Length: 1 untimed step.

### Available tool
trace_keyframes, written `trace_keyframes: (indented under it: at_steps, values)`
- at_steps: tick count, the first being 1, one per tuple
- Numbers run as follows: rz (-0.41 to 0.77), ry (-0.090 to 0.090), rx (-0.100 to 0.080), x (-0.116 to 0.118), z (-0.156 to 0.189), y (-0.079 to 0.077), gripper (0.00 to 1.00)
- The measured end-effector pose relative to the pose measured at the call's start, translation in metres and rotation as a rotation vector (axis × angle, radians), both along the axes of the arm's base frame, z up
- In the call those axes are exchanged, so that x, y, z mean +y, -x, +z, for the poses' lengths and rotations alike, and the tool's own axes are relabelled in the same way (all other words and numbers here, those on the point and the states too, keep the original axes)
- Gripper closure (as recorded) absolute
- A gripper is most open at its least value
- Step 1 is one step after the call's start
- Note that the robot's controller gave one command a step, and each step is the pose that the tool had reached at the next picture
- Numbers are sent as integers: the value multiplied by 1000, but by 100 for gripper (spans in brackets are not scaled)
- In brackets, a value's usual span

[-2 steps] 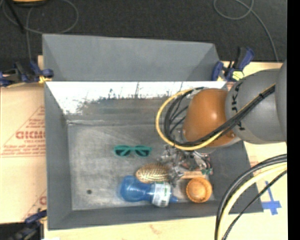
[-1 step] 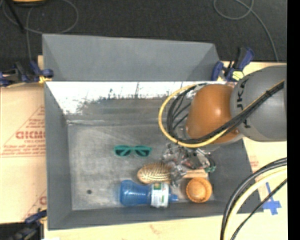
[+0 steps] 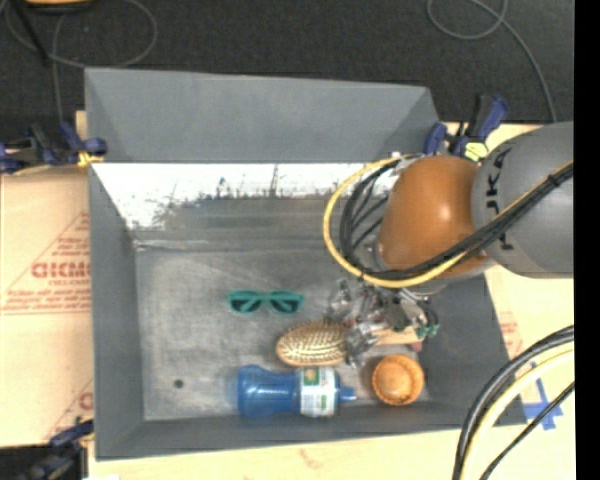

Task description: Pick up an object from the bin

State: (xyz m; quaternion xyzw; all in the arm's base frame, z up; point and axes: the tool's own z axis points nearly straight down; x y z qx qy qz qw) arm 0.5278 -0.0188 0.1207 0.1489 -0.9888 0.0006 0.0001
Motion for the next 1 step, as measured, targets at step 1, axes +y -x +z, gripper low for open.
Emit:
trace_keyframes:
  at_steps: [1]
  values:
    - [-1, 0, -5, 0, 19, -1, 100]
